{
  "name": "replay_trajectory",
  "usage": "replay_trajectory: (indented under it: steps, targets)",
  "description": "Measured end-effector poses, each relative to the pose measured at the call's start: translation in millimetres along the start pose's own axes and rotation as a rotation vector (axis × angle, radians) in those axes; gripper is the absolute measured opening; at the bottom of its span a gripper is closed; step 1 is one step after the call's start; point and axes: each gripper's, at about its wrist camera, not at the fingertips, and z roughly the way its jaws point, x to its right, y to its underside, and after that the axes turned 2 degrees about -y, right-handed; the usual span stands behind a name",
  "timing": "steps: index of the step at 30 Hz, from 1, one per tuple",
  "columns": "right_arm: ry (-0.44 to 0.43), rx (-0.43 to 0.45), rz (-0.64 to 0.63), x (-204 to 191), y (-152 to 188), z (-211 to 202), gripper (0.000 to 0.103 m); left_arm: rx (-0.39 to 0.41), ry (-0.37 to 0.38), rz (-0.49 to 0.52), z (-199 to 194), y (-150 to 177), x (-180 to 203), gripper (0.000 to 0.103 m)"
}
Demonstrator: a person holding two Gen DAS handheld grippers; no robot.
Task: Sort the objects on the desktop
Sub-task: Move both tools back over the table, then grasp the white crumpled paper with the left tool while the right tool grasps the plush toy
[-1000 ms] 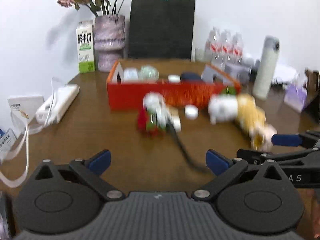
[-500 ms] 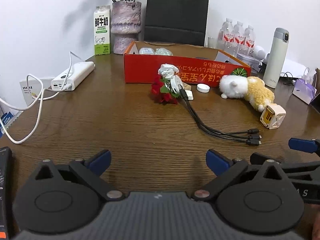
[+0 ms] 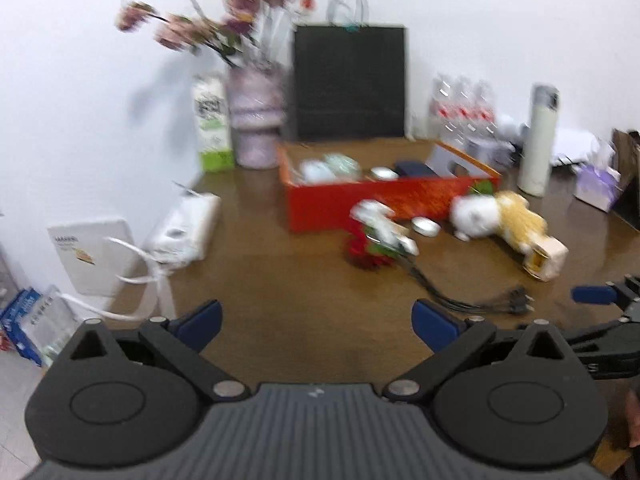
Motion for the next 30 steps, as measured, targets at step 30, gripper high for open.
replay_trajectory:
  steps: [30]
  targets:
    - [0.077,0.059,-0.003,13.3,-36.0,-1.8,0.092,-0.019,0.215,-0.105,50.8,-16.5,17.2,0.103]
